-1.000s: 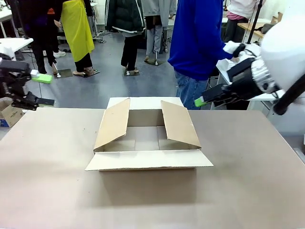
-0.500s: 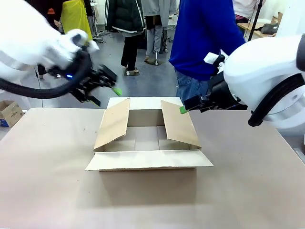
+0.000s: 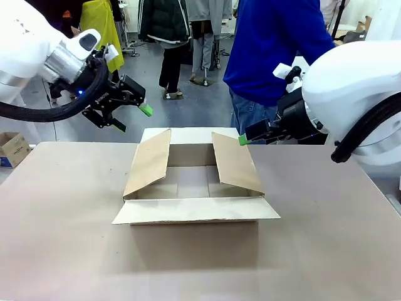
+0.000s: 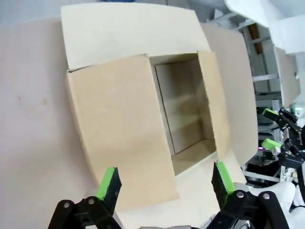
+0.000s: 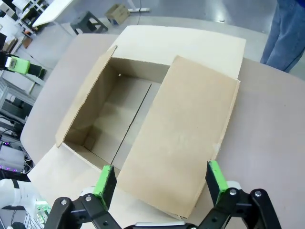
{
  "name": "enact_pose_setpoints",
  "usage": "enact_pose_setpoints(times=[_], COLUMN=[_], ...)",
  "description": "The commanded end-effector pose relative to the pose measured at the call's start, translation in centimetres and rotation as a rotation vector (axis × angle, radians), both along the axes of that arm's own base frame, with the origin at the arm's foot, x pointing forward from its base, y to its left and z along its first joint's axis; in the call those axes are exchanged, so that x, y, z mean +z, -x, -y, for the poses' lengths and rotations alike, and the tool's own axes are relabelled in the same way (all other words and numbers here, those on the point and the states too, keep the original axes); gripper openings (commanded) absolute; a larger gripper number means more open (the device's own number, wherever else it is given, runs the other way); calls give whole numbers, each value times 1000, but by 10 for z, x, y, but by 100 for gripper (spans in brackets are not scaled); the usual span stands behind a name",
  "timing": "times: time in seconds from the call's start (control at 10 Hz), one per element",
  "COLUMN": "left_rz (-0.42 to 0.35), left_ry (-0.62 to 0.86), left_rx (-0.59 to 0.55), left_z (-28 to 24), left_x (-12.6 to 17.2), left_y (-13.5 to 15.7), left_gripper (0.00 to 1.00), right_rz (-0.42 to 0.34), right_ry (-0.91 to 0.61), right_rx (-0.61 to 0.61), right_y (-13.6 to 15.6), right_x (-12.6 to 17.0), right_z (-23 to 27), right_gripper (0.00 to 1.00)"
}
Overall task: Pack the gift set into the box.
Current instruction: Place both hands on the side flaps of the Package Box and spread them outward.
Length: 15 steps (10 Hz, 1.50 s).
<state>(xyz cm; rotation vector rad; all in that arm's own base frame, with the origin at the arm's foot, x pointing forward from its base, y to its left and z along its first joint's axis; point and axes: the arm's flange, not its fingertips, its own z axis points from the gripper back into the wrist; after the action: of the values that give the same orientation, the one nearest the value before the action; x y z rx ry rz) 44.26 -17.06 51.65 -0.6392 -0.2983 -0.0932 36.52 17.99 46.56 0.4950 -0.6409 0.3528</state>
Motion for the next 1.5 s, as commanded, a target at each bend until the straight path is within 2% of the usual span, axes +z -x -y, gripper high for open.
enact_pose_setpoints(times=[0.0,0.2,0.4,0.6,1.1,1.4], left_rz=[-113,-146,-182,-238,-225,-259], left_ry=[-151,-363,-512,-729,-855,-893], left_rx=[-31,-74,-72,9,229,210], left_z=[46,105,151,172,181,160], left_x=[-6,-2,-8,-21,-72,-86], left_y=[-8,-20,-34,-42,-54,-53], left_gripper=[100,100,100,100,100,100], right_rz=[-1,-1,-1,-1,-1,-1], right_ry=[9,9,9,9,9,9], right_rx=[16,16,16,16,16,16], right_y=[-1,-1,-1,-1,-1,-1], right_x=[2,2,2,2,2,2], right_z=[4,4,4,4,4,4], right_gripper=[100,100,100,100,100,100])
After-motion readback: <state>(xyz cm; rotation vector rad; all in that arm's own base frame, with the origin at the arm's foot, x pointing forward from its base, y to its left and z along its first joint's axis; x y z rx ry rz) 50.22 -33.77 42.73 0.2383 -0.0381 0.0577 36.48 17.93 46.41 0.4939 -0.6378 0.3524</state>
